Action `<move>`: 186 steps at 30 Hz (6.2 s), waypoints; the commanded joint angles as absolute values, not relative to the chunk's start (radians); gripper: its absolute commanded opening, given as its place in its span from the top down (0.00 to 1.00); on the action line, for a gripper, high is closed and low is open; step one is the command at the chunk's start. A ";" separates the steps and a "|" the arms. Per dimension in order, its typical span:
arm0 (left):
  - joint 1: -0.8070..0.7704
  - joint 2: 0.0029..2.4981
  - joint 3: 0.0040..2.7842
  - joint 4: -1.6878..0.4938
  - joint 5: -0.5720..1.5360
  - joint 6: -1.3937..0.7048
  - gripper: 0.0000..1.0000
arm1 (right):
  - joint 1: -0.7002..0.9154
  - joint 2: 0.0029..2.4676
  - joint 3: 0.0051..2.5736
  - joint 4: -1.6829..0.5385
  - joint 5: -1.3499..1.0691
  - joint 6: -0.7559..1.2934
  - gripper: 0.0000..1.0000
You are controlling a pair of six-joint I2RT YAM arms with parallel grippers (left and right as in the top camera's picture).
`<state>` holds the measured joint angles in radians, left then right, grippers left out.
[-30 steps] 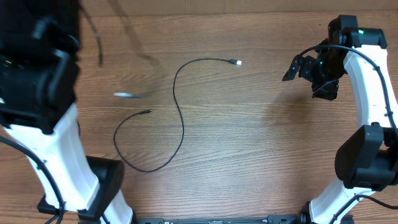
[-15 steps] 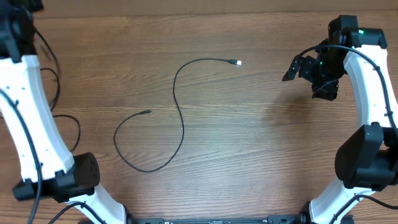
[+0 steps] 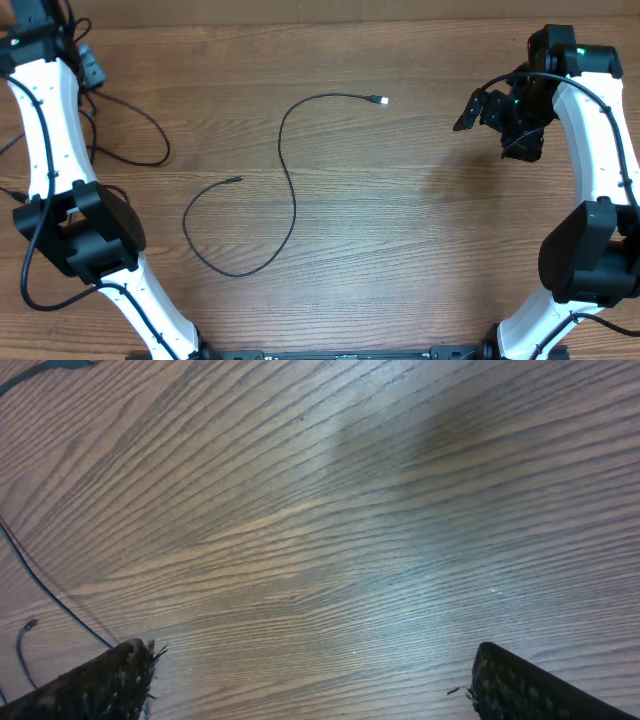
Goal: Untangle cables
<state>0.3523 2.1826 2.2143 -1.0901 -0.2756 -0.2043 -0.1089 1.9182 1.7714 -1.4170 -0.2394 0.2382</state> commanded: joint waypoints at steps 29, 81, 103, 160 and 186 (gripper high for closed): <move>0.411 1.797 2.275 -0.994 -0.027 -0.212 0.06 | -0.105 1.925 1.773 -1.406 -0.247 0.230 0.00; -0.322 1.993 1.283 -0.650 -0.030 -0.355 0.38 | -0.105 1.925 1.773 -1.417 -0.247 0.226 0.00; -0.319 2.062 1.303 -0.682 -0.079 -0.327 0.96 | -0.105 1.925 1.773 -1.411 -0.247 0.227 0.00; 0.615 1.739 2.271 -1.490 -0.392 -0.885 0.96 | -0.105 1.925 1.773 -1.416 -0.247 0.231 0.00; 0.695 1.741 2.260 -1.682 -0.505 -1.436 0.00 | -0.105 1.925 1.773 -1.420 -0.247 0.231 0.00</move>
<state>0.6899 1.7359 2.2642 -1.6833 -0.4679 -1.4075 -0.1085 1.9182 1.7714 -1.4223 -0.2394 0.2348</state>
